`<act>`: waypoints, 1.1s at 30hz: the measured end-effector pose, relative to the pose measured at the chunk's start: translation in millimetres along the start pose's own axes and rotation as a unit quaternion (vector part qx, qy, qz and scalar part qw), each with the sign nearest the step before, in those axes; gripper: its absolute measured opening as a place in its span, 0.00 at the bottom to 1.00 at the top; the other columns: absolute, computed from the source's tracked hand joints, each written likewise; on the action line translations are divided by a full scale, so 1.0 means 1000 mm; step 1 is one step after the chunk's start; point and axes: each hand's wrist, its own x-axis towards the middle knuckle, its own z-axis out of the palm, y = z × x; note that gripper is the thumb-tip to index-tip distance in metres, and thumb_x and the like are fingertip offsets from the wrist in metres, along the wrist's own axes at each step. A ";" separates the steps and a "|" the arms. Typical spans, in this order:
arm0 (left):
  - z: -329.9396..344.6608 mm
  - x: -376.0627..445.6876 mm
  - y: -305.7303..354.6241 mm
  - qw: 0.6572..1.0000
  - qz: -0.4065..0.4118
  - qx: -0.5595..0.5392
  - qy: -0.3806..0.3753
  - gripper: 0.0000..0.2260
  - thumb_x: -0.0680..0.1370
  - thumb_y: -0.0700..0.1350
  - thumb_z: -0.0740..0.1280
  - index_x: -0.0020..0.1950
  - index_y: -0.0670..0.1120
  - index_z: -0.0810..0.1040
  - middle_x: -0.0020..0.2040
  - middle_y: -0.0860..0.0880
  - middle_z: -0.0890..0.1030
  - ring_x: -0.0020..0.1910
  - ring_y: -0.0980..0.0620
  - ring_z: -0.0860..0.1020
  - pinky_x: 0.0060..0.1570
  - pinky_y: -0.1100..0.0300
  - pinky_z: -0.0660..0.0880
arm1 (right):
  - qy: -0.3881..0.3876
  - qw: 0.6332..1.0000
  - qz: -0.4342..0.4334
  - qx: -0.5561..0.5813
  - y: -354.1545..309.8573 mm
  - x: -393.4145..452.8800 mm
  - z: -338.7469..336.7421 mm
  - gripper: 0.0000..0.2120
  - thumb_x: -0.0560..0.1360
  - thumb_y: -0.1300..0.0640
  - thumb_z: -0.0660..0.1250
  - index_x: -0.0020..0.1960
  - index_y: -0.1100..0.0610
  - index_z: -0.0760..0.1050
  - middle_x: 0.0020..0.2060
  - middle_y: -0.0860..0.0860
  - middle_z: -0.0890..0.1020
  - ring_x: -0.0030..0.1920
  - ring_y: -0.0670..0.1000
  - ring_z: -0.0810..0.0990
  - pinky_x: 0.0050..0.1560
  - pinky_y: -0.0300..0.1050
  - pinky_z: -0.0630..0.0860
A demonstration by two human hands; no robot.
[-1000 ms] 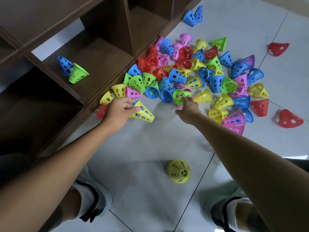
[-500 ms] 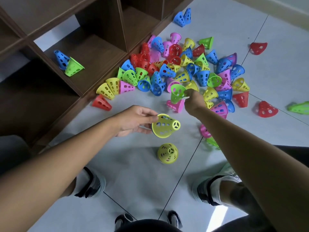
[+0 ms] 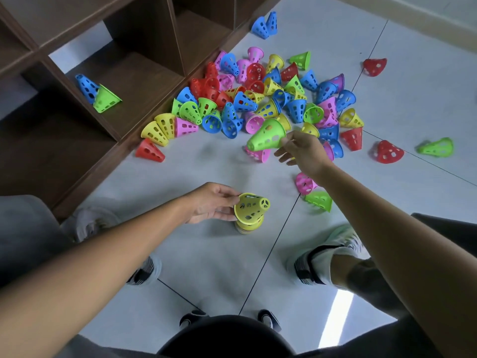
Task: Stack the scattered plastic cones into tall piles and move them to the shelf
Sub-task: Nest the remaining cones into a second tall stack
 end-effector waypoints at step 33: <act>-0.176 0.008 0.016 0.821 0.113 0.380 0.410 0.10 0.74 0.42 0.73 0.55 0.43 0.81 0.55 0.45 0.80 0.51 0.46 0.81 0.51 0.56 0.76 | -0.342 0.907 0.244 -0.026 0.057 -0.045 0.022 0.15 0.82 0.53 0.61 0.53 0.63 0.81 0.50 0.58 0.86 0.50 0.54 0.83 0.61 0.54 0.75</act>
